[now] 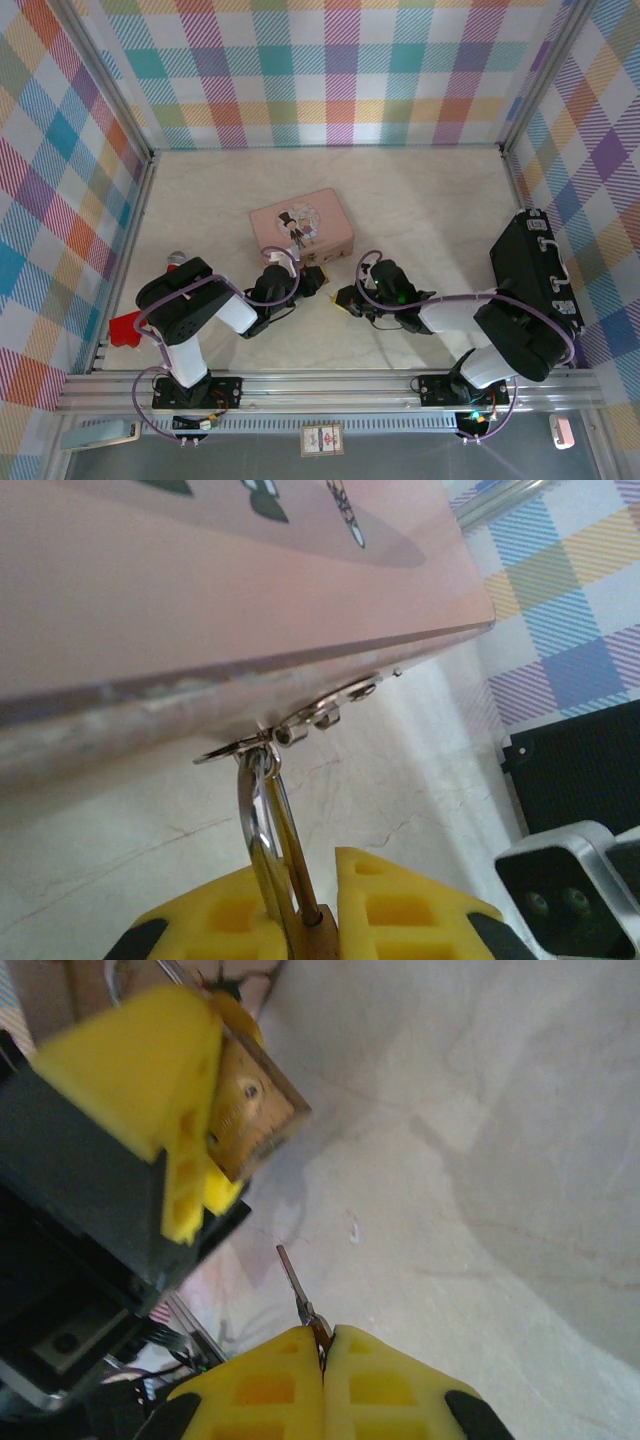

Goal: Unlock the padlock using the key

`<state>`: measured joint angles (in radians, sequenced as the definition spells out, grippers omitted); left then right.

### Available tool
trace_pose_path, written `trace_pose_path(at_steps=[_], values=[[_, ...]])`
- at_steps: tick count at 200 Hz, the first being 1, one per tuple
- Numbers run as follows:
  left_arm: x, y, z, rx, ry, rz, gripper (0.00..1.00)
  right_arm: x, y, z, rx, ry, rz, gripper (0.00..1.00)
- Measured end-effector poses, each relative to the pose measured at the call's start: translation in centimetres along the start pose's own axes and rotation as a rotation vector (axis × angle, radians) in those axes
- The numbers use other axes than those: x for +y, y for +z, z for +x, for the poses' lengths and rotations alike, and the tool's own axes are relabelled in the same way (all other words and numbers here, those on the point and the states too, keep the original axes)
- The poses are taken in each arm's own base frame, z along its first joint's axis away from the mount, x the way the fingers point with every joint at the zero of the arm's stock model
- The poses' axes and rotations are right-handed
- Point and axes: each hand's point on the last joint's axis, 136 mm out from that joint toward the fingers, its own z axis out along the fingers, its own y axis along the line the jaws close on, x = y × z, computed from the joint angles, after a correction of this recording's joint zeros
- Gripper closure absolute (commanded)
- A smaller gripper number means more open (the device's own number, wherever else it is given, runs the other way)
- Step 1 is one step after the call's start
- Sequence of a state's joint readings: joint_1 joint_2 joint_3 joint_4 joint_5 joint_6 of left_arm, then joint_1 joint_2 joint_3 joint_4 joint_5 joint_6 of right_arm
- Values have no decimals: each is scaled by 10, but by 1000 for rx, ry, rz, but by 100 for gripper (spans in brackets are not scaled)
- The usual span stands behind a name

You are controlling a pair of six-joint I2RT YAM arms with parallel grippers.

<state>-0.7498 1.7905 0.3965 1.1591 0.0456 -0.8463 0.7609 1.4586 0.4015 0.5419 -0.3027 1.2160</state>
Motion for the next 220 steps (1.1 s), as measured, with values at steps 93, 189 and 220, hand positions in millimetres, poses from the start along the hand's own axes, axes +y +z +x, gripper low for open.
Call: trace_pose_path(at_steps=[93, 189, 220], values=[[-6, 6, -10, -44, -40, 38, 100, -1, 1, -26, -33, 48, -72, 100], [-15, 11, -14, -11, -118, 29, 100, 10, -2, -30, -32, 31, -128, 100], [-15, 12, -14, -4, -131, 19, 100, 11, -3, -34, -35, 39, -140, 100]])
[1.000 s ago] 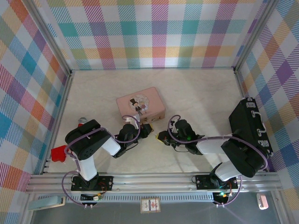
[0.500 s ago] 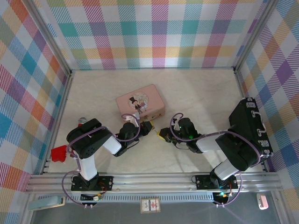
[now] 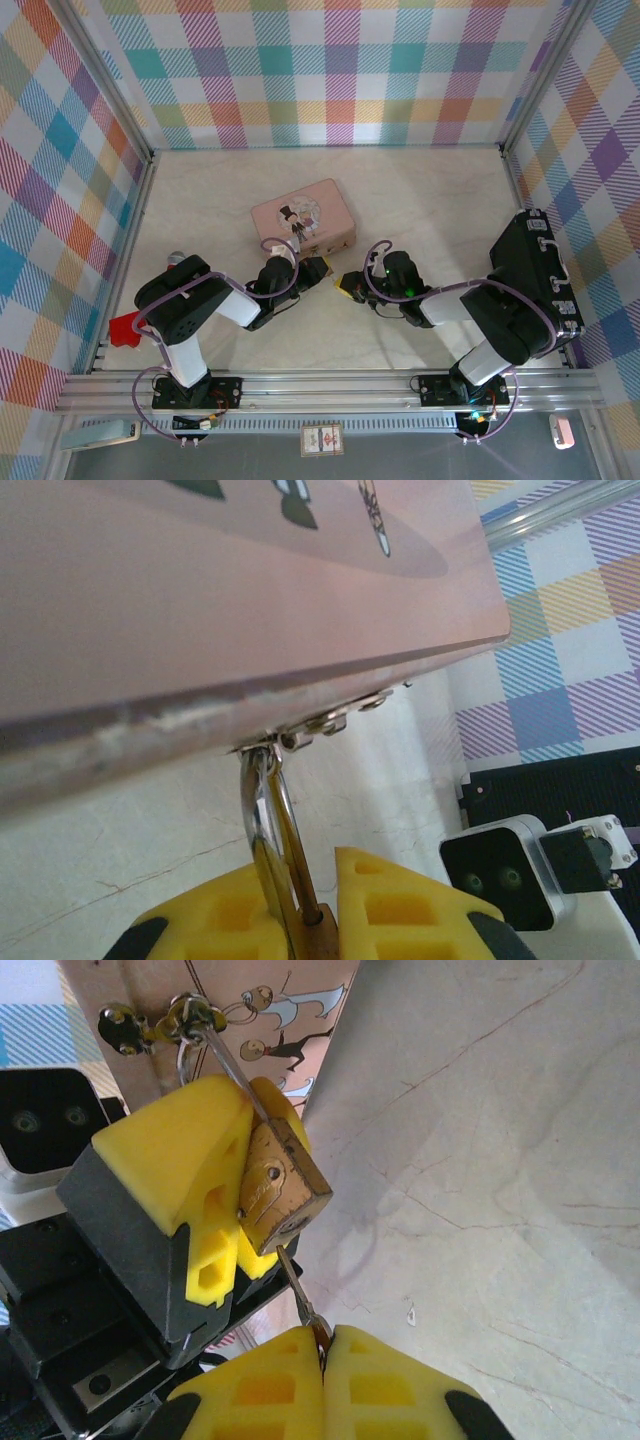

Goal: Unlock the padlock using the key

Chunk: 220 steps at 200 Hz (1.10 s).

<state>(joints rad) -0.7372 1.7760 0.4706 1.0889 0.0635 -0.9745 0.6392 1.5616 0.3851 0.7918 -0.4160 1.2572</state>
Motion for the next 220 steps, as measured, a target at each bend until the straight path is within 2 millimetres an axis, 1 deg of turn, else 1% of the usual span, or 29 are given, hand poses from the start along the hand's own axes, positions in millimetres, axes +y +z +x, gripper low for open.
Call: trace_pose_path(at_steps=[53, 151, 189, 220], values=[[0, 0, 0, 4, -7, -8, 100, 1, 1, -1, 3, 9, -13, 100], [-1, -1, 1, 14, -22, -11, 100, -10, 6, -3, 2, 42, -17, 100], [-1, -1, 1, 14, -26, -11, 100, -8, 6, -4, -4, 42, -35, 100], [-2, -1, 1, 13, -29, -10, 100, -10, 5, -3, -3, 53, -34, 100]])
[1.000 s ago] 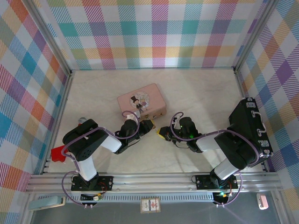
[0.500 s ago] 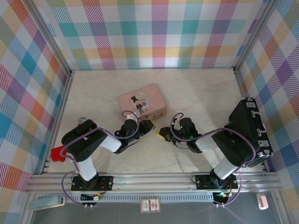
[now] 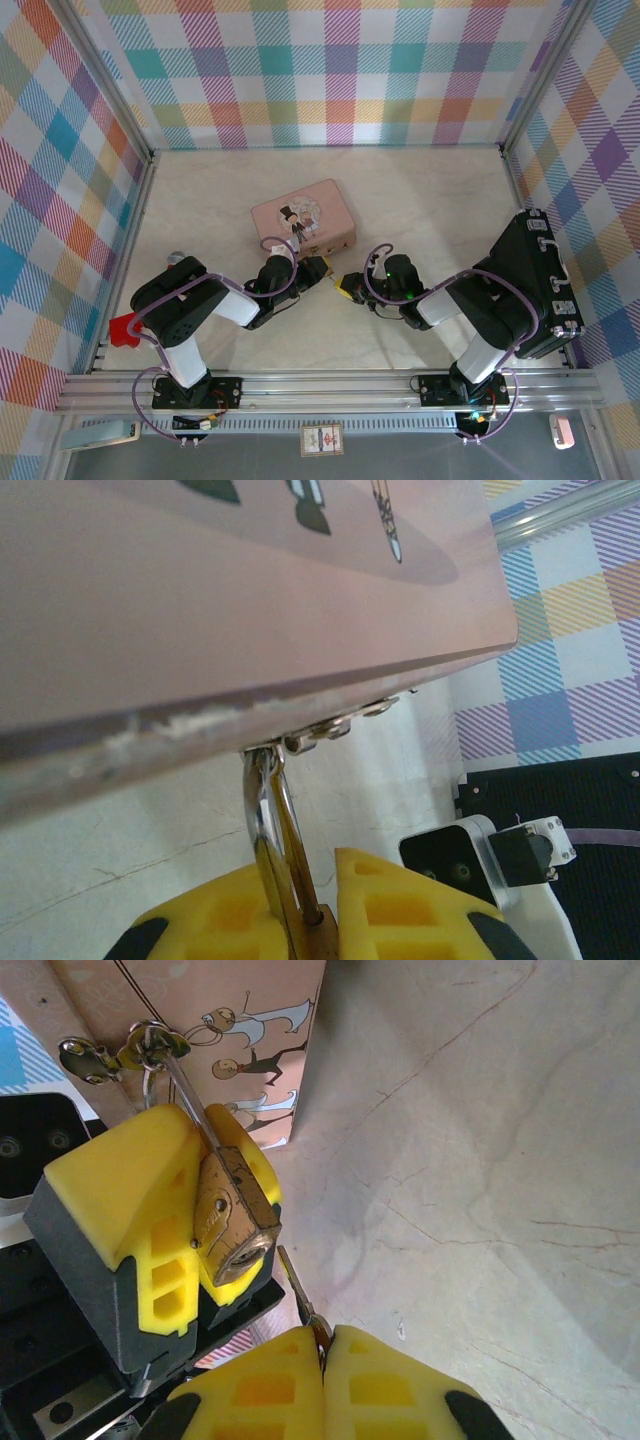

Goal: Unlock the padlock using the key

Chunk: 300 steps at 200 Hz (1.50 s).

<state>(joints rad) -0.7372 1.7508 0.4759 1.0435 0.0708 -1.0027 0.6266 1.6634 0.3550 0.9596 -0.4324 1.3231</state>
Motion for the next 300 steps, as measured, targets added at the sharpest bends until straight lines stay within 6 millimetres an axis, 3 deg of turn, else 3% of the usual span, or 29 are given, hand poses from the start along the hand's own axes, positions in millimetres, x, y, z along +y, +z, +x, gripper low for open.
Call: trace_pose_path(at_steps=[73, 300], values=[[0, 0, 0, 1, 0, -1, 100, -4, -5, 4, 1, 4, 6, 100], [0, 0, 1, 3, -1, -2, 100, 12, -5, 1, -2, -20, -30, 100]])
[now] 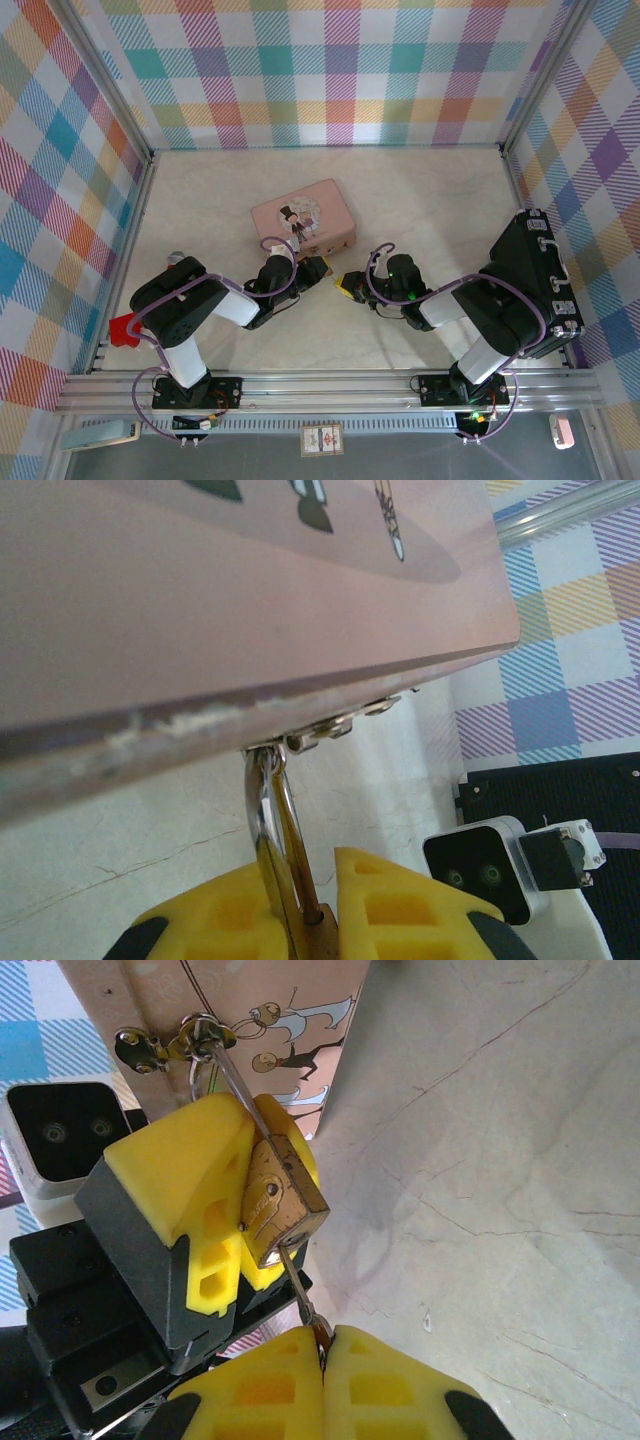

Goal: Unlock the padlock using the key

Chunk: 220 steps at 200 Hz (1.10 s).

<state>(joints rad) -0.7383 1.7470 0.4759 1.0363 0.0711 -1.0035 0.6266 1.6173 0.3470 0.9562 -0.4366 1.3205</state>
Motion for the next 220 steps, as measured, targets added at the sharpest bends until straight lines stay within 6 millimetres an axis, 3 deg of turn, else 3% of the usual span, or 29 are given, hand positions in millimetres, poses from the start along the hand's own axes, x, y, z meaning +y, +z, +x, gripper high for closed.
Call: trace_pose_path(at_steps=[220], values=[[0, -2, 2, 14, -8, -14, 100, -1, 1, 3, 20, 6, 5, 100]])
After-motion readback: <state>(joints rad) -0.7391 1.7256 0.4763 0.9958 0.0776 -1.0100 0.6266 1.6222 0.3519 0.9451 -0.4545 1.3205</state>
